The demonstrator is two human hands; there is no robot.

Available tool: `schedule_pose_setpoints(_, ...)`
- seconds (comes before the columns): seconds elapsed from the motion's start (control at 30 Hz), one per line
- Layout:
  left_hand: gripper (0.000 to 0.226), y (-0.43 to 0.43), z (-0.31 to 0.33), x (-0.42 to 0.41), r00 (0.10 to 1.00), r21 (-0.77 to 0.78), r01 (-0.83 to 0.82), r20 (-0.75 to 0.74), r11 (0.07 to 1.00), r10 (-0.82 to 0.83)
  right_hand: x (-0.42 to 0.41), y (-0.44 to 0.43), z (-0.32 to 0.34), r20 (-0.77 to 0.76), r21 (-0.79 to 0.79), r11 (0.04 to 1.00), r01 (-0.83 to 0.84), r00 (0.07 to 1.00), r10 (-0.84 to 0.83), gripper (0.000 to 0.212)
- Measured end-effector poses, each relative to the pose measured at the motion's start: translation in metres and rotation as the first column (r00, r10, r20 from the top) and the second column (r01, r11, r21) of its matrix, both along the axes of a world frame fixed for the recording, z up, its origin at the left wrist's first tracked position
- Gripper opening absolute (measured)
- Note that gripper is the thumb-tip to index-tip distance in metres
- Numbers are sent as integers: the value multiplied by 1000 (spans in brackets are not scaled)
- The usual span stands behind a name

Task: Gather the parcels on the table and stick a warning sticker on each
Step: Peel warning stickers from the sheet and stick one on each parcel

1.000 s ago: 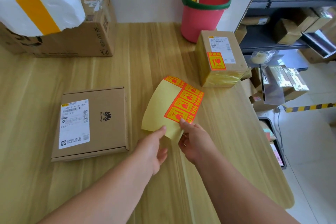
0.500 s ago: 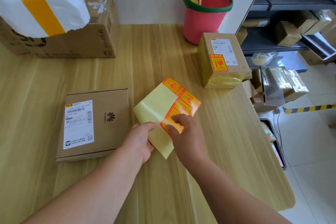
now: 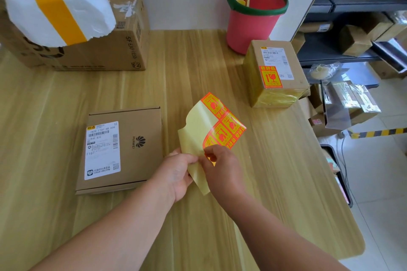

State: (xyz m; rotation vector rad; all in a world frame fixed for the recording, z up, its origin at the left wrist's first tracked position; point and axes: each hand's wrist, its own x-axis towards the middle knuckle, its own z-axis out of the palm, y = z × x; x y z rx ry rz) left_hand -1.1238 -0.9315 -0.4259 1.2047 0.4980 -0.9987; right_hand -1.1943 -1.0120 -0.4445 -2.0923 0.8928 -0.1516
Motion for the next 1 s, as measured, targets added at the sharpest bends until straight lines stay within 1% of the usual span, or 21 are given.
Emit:
schedule_pose_setpoints(0.1,35,0,0,-1,999,28,27,36,999,-28,-1,-1,-1,0,70,997,34,999,-34,14)
schedule_pose_setpoints(0.23,32,0,-1,-2,997,66,43,65,997,-47,-2,-2,0,-12,177,982,64,998,-63,8)
schedule_pose_setpoints(0.4,31,2,-2,-3,995,91,49,78,995,-57,-3,-4,2,-12,281,954,101,995,-102,12)
schedule_pose_setpoints(0.57,31,3,-3,-2,995,111,50,83,993,-59,-2,-3,2,-9,328,935,136,990,-141,13)
schedule_pose_setpoints(0.67,30,2,-6,0,993,168,45,102,985,-63,-2,-6,1,-19,336,926,172,984,-176,17)
schedule_pose_setpoints(0.8,25,2,-7,4,989,248,15,138,969,-51,-1,-17,2,-40,374,882,288,955,-295,17)
schedule_pose_setpoints(0.9,23,0,-6,5,985,282,7,161,959,-54,-1,-31,1,-55,422,820,387,914,-403,16)
schedule_pose_setpoints(1.0,22,-4,-6,6,979,302,6,192,953,-67,-3,-46,1,-34,446,785,431,884,-466,16)
